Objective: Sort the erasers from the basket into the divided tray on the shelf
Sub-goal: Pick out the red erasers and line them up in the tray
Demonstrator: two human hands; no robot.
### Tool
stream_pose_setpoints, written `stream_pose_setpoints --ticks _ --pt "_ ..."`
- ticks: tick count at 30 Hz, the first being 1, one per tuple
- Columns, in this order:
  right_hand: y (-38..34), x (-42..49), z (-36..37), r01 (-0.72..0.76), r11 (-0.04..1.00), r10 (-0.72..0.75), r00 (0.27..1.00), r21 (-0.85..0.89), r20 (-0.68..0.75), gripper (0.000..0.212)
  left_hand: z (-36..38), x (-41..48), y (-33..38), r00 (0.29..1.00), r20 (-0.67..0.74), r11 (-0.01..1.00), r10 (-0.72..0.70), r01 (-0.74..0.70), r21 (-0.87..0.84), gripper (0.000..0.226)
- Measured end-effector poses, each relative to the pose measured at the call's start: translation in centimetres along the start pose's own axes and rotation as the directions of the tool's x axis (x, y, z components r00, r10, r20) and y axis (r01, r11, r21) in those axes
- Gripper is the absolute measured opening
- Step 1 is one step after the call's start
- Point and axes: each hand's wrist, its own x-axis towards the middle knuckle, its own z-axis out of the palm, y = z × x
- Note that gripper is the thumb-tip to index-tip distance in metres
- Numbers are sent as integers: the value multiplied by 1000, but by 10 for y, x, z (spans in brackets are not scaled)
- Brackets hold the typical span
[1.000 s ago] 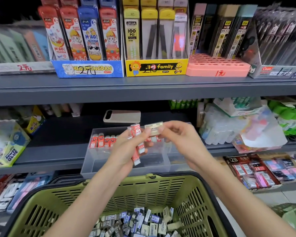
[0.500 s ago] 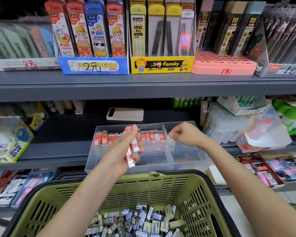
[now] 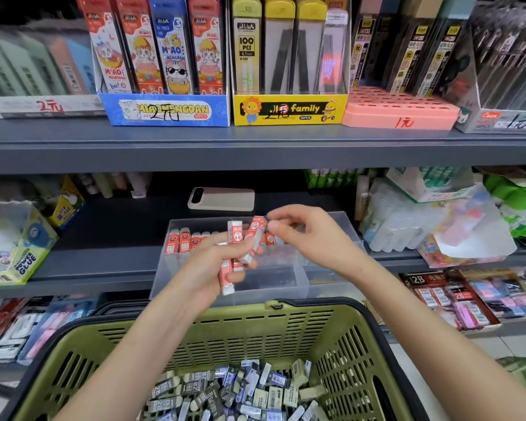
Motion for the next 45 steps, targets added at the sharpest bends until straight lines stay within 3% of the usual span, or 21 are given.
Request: stream_pose_setpoints --ticks 2,4,8,10,13,15,17,20,25,28,30,33,35,37,38,40,42,43,45 --pt "-7 -2 5 -25 994 16 996 106 89 19 -2 -4 0 999 30 999 14 -15 35 24" --pt "-9 -3 7 5 996 -17 991 92 131 31 -5 -7 2 999 52 997 6 -9 71 25" --pt "-8 -7 12 238 941 -201 965 -240 169 22 -13 -15 7 996 79 996 -41 34 88 32" --pt "-6 -12 16 248 919 -214 967 -305 141 18 -17 -16 8 997 61 997 -43 39 63 43" --pt "-2 -10 10 27 958 -45 997 -286 -55 15 -26 -17 9 999 8 997 -41 42 -67 44" --pt "5 1 3 -184 949 124 965 -256 -233 23 -34 -16 11 998 -32 985 -58 52 -167 41" --pt "11 17 4 -314 893 219 928 -321 -301 39 -41 -16 12 996 -61 980 -59 46 -195 37" --pt "14 44 21 -411 794 315 909 -448 -274 52 -46 -20 12 996 -77 992 -49 39 -122 40" --pt "17 64 47 -452 698 372 892 -555 -259 22 -53 -27 11 990 -127 997 -60 65 37 50" --pt "17 63 53 -464 675 390 884 -573 -257 24 -58 -29 11 992 -111 990 -58 71 118 39" --pt "18 63 53 -446 667 400 890 -596 -218 26 -59 -29 11 993 -109 995 -43 52 85 35" --pt "19 61 52 -378 701 386 914 -605 -125 24 -58 -29 12 991 -131 999 -26 29 23 34" --pt "14 55 50 -349 706 346 929 -616 -130 30 -58 -30 13 992 -127 999 -14 18 33 37" --pt "3 41 49 -288 778 230 958 -559 -174 37 -58 -31 14 993 -118 998 1 6 57 34" --pt "-5 33 50 -236 860 179 970 -452 -166 39 -58 -31 14 993 -114 998 8 0 68 31" --pt "-26 14 52 -153 986 150 988 -72 -43 35 -57 -31 15 994 -109 995 27 -16 94 25" --pt "-43 -4 57 -123 979 110 990 160 89 19 -54 -29 15 994 -105 990 39 -24 142 23" --pt "-46 -10 60 -97 985 83 991 141 100 11 -52 -28 15 994 -102 984 44 -25 175 22" --pt "-43 -17 66 -22 995 24 999 -99 21 11 -46 -26 14 993 -101 972 52 -27 233 23"
